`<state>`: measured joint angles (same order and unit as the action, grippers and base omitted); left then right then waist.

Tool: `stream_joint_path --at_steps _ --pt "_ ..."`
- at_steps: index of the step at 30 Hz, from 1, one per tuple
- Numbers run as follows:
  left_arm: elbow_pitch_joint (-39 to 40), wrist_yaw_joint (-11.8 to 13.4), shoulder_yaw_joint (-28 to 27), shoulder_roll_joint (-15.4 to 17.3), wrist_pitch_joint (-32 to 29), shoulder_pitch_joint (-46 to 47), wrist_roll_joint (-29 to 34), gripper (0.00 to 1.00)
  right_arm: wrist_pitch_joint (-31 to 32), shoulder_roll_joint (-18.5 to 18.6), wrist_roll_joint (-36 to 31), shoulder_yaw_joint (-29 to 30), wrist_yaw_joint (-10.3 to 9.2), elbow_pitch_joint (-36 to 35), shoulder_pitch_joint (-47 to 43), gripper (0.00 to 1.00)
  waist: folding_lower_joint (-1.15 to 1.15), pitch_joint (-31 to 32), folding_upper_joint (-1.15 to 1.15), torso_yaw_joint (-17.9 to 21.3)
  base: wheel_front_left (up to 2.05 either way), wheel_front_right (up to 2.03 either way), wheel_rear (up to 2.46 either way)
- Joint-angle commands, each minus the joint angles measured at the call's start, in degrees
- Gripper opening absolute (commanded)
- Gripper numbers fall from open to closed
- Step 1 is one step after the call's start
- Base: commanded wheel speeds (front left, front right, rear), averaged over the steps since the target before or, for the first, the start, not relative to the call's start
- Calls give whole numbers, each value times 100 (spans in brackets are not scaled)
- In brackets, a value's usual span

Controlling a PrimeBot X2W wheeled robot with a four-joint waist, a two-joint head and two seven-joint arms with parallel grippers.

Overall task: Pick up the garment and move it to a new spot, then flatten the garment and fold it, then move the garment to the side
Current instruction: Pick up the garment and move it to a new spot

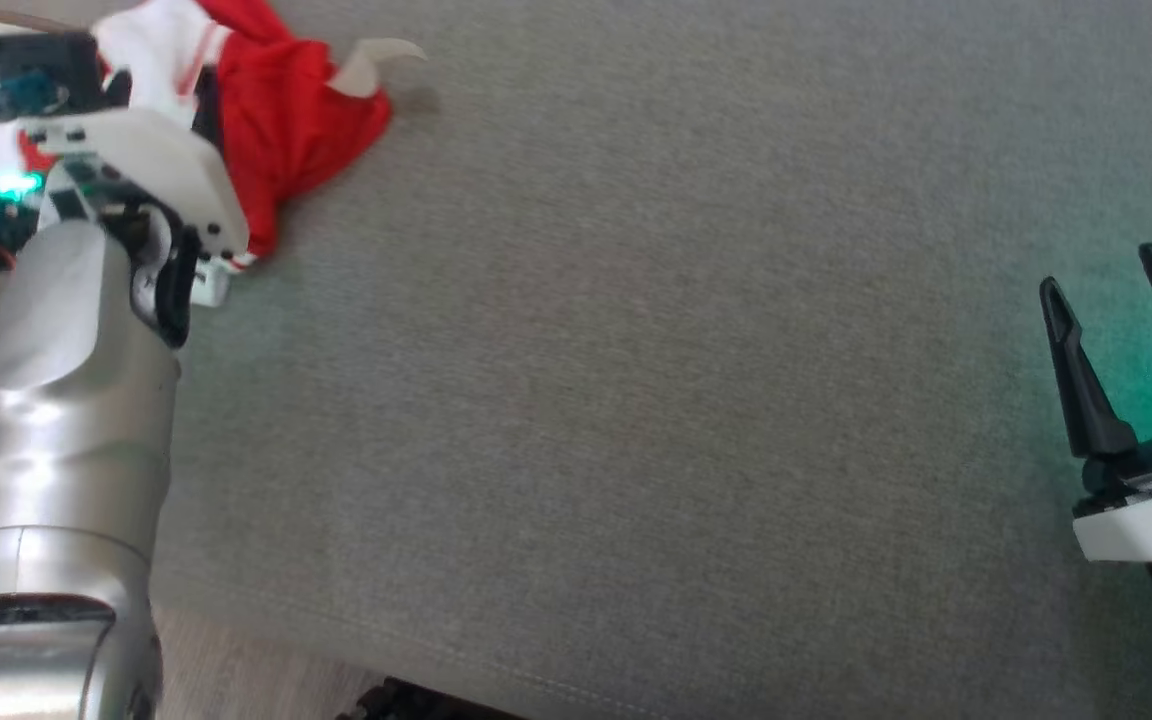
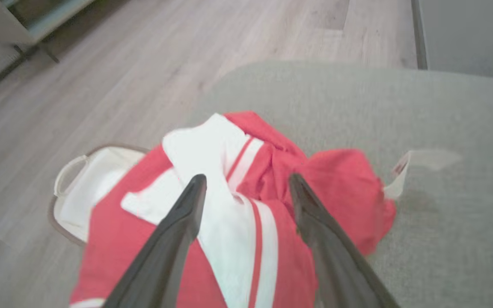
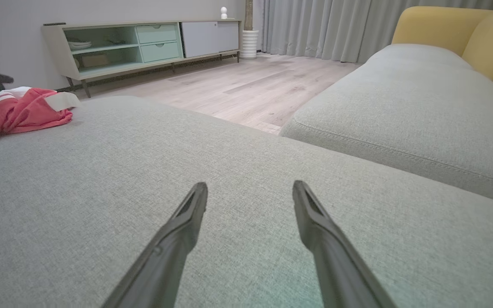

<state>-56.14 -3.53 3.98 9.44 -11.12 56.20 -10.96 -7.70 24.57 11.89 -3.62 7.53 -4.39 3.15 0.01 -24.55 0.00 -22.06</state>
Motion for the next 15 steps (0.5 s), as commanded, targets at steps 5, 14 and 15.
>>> stream_joint_path --at_steps 5,14,15 --pt "-575 52 -252 351 -64 217 -172 100 96 216 -59 -53 -4 -379 161 100 -1 -361 0 219 0 0 0" --pt "-1101 76 -161 401 619 344 -152 0 50 159 -87 -38 -4 -364 251 100 -1 -468 0 247 0 0 0" --pt "-1078 67 -127 411 781 394 -124 0 24 138 -85 -59 -4 -334 273 100 -1 -425 0 255 0 0 0"
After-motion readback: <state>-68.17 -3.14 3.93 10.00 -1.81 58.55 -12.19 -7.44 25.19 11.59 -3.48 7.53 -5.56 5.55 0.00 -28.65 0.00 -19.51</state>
